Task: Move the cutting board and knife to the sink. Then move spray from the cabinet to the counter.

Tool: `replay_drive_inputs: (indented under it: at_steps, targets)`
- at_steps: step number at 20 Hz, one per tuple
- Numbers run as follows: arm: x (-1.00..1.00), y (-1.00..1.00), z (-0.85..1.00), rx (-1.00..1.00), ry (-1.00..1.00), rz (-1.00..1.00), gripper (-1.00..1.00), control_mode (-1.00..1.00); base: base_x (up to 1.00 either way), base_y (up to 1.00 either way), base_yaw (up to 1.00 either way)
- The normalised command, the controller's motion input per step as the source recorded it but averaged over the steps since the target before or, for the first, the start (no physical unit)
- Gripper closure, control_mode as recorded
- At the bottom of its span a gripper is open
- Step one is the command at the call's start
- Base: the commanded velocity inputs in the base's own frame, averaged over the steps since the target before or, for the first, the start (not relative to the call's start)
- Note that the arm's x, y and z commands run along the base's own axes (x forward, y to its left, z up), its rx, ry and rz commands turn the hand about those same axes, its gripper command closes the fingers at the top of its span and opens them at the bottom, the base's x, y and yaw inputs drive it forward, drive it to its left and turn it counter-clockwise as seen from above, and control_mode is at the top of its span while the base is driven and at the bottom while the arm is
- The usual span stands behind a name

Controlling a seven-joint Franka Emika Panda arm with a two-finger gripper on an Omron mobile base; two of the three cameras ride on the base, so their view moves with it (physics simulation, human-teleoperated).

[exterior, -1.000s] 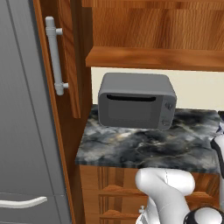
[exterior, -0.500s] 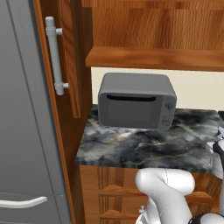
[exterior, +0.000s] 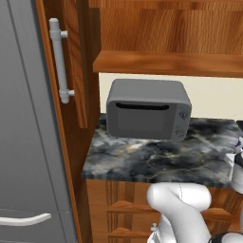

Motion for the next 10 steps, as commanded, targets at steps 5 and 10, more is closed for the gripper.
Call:
replay_drive_inputs:
  at_steps: [5, 10]
  targets:
    - [0.11, 0.0, -0.13, 0.0, -0.02, 0.0, 1.0, -1.0, 0.0, 0.0, 0.0]
    - [0.07, 0.0, -0.18, 0.0, -0.05, 0.0, 1.0, -1.0, 0.0, 0.0, 0.0]
